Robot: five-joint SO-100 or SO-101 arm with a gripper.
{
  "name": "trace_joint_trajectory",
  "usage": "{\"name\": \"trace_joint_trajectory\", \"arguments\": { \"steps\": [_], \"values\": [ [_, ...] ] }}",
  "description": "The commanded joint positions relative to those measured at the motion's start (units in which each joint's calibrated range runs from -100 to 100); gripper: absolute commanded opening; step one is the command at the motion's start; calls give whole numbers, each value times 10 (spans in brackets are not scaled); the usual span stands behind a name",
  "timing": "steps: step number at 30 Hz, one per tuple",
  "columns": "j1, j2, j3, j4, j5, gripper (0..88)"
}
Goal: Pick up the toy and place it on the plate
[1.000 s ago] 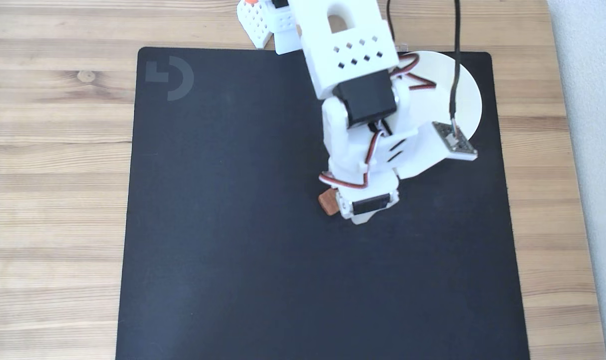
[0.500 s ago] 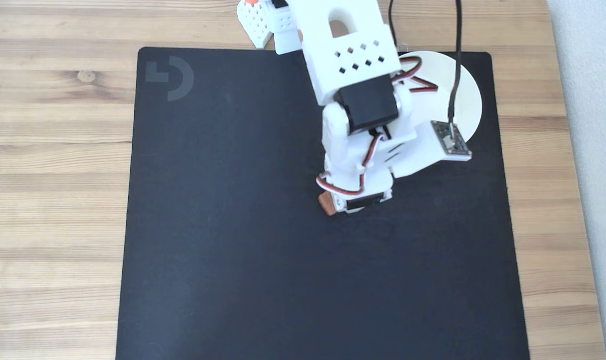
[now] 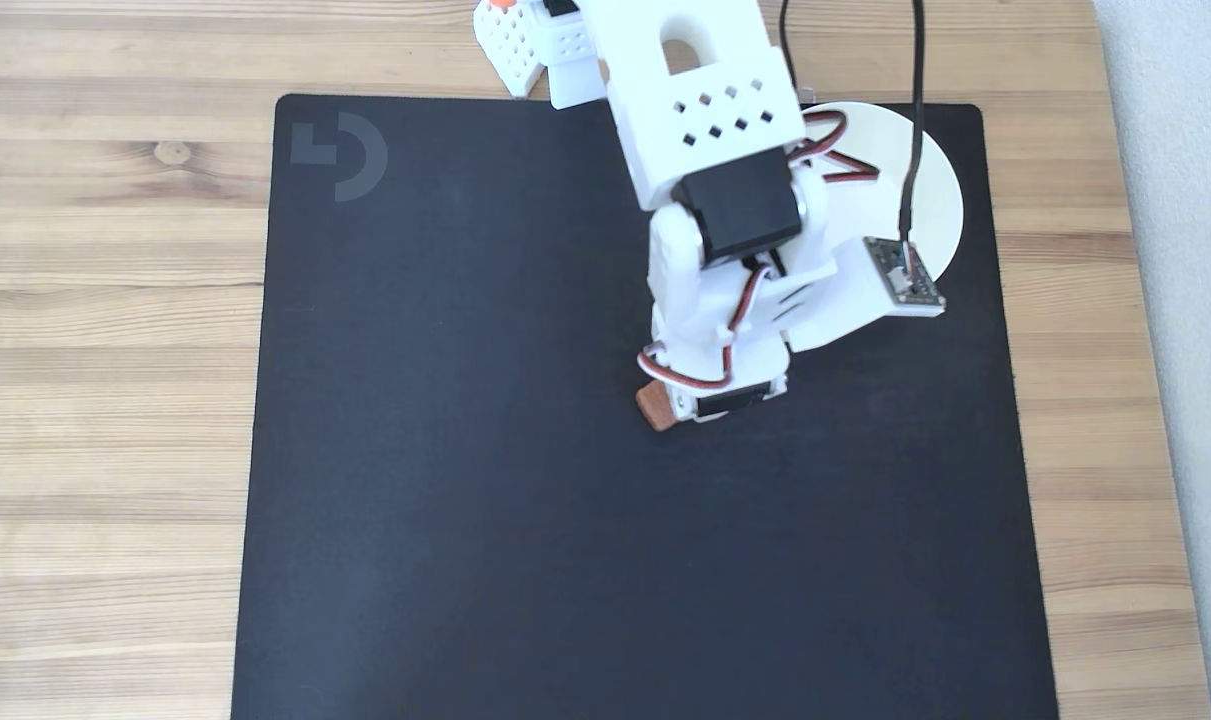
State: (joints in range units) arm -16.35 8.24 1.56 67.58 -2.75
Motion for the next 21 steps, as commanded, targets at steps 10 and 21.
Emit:
{"name": "trace_joint_trajectory", "arguments": {
  "steps": [10, 21],
  "values": [
    [8, -2, -25, 78, 4, 389],
    [8, -2, -25, 79, 5, 386]
  ]
}}
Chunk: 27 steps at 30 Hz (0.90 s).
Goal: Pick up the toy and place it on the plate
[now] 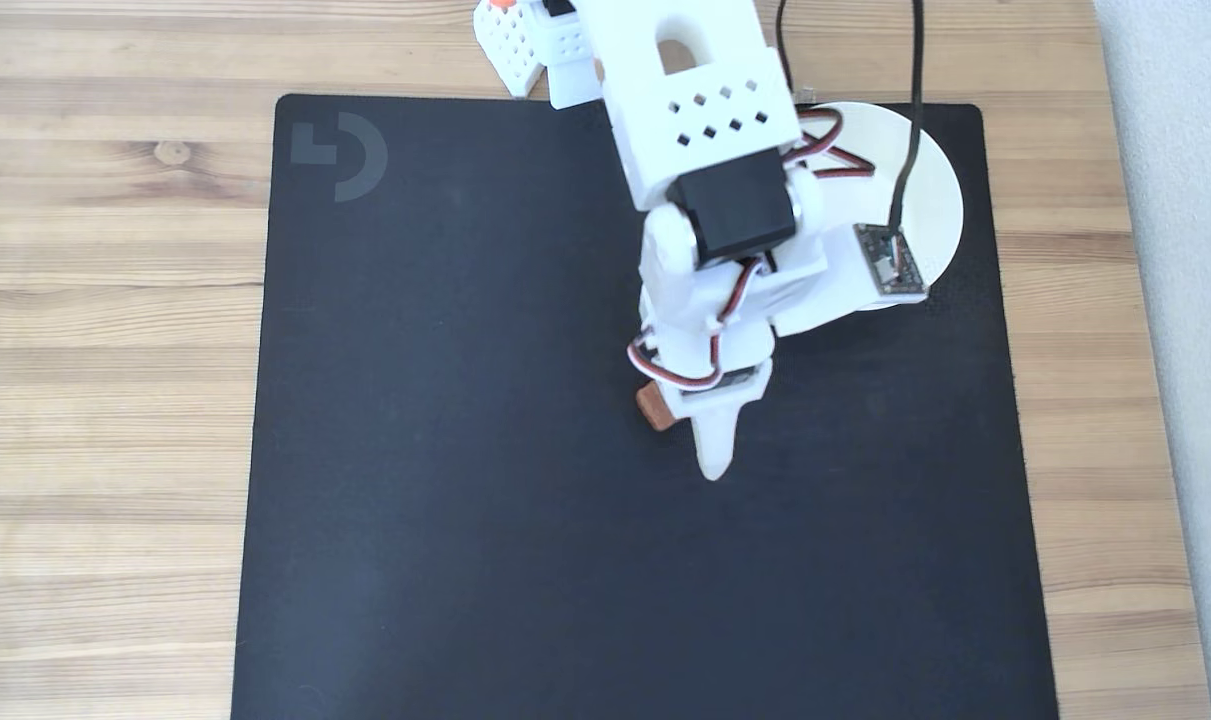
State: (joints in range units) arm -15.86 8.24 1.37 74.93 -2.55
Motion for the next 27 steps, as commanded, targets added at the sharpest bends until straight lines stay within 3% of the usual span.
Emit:
{"name": "trace_joint_trajectory", "arguments": {
  "steps": [1, 8, 19, 27],
  "values": [
    [3, -2, -23, 11, 4, 386],
    [8, -2, -22, 20, 4, 386],
    [8, -2, -22, 43, 97, 386],
    [10, -2, -22, 45, 104, 386]
  ]
}}
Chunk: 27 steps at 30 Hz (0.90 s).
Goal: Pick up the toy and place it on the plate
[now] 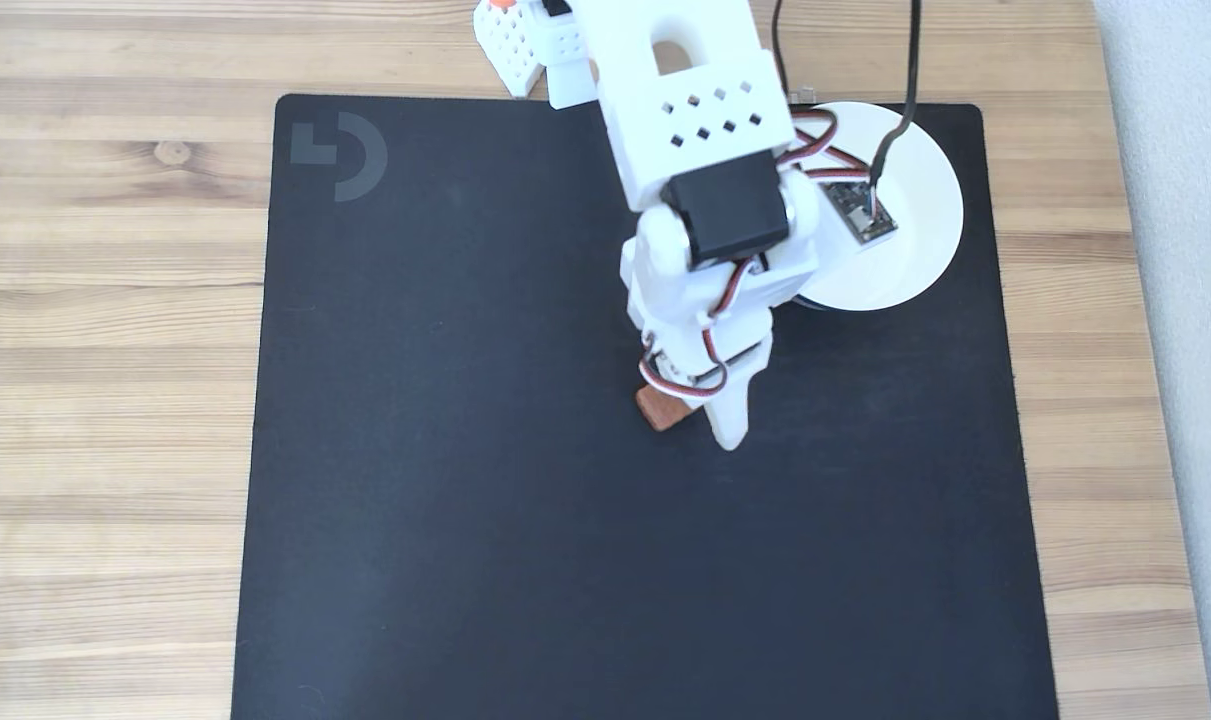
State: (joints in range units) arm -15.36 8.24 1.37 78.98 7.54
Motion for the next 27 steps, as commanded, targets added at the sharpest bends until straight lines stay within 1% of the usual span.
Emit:
{"name": "trace_joint_trajectory", "arguments": {
  "steps": [1, 4, 8, 12, 18, 27],
  "values": [
    [5, -2, -22, 8, 3, 385],
    [7, -2, -22, 8, 3, 385],
    [8, -2, -22, 5, 3, 328],
    [9, -2, -23, 1, -1, 329],
    [39, -1, -23, 4, -2, 329],
    [36, 27, -24, -12, -2, 329]
  ]
}}
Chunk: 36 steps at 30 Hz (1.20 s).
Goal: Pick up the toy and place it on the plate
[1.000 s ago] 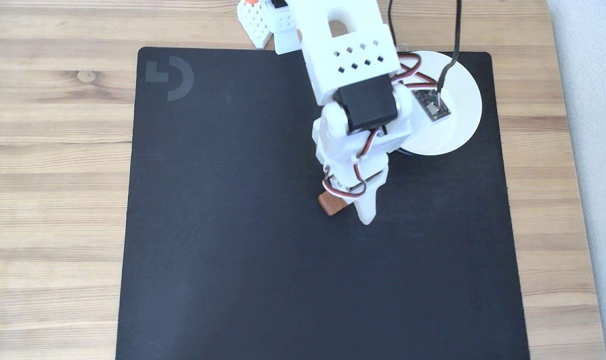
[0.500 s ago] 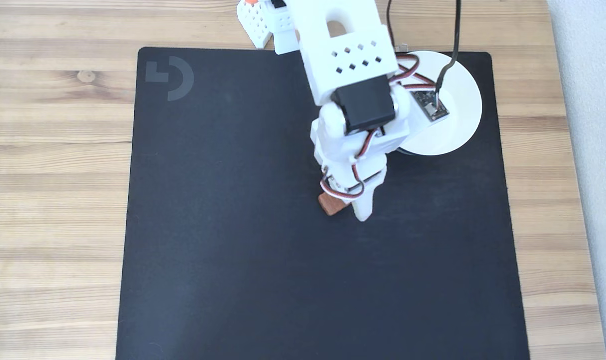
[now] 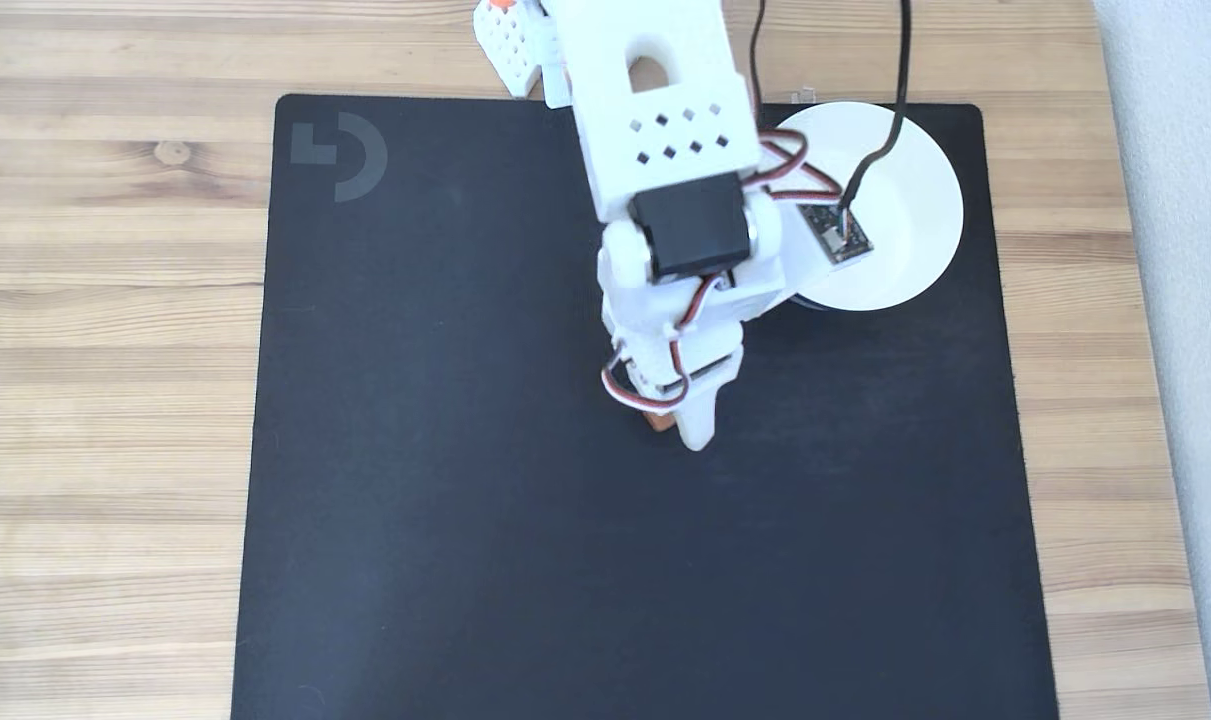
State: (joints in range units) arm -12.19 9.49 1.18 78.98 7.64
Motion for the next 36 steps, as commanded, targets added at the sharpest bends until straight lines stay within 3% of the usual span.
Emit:
{"name": "trace_joint_trajectory", "arguments": {
  "steps": [1, 18, 36],
  "values": [
    [4, 23, -22, -16, -3, 329],
    [5, 157, -101, -21, -3, 329],
    [0, 173, -106, -32, -6, 323]
  ]
}}
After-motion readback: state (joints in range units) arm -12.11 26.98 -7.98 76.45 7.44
